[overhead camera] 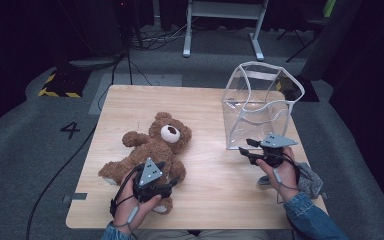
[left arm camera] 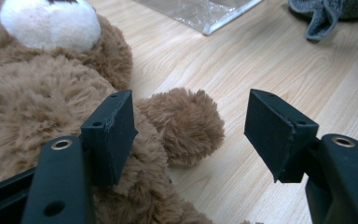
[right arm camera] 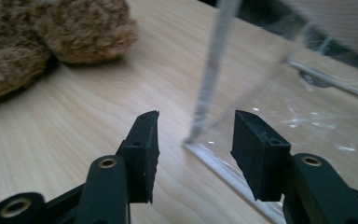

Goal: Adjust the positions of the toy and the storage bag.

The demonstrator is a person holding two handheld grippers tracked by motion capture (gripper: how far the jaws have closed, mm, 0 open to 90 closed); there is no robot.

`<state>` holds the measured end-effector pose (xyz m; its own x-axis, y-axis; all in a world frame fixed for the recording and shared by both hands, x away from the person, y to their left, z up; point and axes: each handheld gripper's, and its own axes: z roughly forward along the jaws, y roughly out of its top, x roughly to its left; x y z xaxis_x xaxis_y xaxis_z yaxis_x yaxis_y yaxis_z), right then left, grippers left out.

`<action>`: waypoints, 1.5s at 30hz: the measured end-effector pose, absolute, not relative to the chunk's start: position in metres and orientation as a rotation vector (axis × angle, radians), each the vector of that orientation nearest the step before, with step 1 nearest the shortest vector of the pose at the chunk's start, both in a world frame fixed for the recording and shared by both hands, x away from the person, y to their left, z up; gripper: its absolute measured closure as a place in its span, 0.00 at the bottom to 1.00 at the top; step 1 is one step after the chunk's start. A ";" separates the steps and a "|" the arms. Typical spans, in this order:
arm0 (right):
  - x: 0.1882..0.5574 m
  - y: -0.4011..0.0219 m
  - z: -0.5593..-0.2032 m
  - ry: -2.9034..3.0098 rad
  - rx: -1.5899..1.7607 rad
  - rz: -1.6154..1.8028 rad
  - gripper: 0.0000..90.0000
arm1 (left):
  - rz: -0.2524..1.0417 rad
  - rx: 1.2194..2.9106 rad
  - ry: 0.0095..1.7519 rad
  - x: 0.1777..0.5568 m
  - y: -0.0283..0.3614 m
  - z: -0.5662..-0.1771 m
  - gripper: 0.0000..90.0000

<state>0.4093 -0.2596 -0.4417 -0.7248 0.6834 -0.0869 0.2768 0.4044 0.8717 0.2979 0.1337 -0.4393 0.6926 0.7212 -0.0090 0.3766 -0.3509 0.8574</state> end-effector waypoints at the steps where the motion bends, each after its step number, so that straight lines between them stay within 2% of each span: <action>1: 0.410 -0.270 -0.438 2.200 0.838 1.257 0.61 | 0.475 1.973 0.843 0.298 0.134 -0.439 0.37; 4: 0.411 -0.300 -0.431 2.131 0.906 1.240 0.66 | 0.461 1.975 0.853 0.298 0.131 -0.440 0.37; 10: 0.417 -0.348 -0.418 1.991 1.013 1.143 0.67 | 0.459 1.996 0.833 0.300 0.123 -0.440 0.36; 17: 0.433 -0.369 -0.422 1.938 1.127 1.077 0.57 | 0.443 2.006 0.827 0.301 0.120 -0.443 0.36; 19: 0.442 -0.368 -0.428 1.969 1.139 1.100 0.58 | 0.442 2.007 0.826 0.301 0.121 -0.443 0.36; 22: 0.452 -0.366 -0.438 2.008 1.159 1.139 0.67 | 0.442 2.006 0.831 0.300 0.122 -0.443 0.36; 24: 0.455 -0.364 -0.442 2.032 1.166 1.117 0.76 | 0.440 2.009 0.828 0.300 0.123 -0.444 0.36; 25: 0.457 -0.363 -0.443 2.045 1.160 1.112 0.86 | 0.437 2.009 0.829 0.300 0.123 -0.444 0.36; 27: 0.457 -0.361 -0.444 2.073 1.146 1.127 0.97 | 0.432 2.013 0.831 0.301 0.123 -0.445 0.36; 36: 0.438 -0.322 -0.444 2.238 0.929 1.275 0.98 | 0.436 2.016 0.826 0.302 0.121 -0.445 0.36; 45: 0.393 -0.294 -0.449 2.346 0.772 1.419 0.98 | 0.441 2.004 0.810 0.306 0.114 -0.439 0.36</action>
